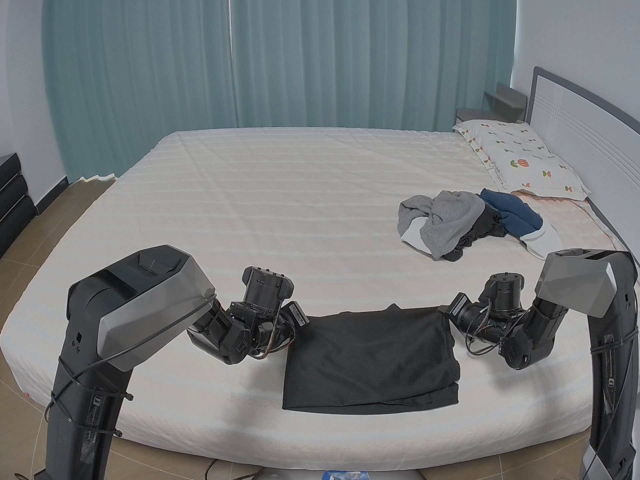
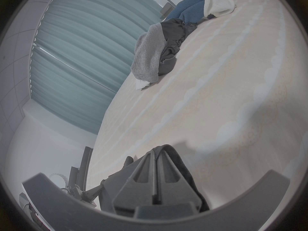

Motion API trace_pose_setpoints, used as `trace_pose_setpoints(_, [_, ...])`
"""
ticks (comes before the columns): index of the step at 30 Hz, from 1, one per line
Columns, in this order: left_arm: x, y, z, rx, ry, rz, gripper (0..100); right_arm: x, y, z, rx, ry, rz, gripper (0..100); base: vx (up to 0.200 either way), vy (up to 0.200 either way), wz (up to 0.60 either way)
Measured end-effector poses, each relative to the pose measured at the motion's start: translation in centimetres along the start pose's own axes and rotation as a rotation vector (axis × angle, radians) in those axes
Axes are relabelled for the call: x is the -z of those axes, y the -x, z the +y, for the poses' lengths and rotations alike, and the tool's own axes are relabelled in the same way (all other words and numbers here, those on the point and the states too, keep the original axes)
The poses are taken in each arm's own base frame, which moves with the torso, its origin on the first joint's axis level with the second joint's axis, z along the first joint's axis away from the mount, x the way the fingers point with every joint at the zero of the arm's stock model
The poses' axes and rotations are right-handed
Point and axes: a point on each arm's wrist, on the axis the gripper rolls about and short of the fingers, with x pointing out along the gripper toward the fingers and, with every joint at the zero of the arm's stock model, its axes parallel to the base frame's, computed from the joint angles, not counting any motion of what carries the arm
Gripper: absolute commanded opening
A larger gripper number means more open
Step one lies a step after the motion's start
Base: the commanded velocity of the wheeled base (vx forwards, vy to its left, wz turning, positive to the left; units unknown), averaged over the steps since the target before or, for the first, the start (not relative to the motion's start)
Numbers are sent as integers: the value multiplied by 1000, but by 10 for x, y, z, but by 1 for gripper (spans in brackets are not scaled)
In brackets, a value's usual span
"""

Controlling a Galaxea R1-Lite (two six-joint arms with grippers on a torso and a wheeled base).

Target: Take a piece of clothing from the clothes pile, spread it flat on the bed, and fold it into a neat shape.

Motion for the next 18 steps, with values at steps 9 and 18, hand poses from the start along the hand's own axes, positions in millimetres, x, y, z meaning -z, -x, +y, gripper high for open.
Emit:
trace_pose_setpoints(9, [-1,1,0,1,2,-1,100,1,8,-1,10,-2,14,100,0,0,0])
trace_pose_setpoints(18, [-1,3,1,-2,28,2,100,4,49,0,-44,3,168,100,0,0,0])
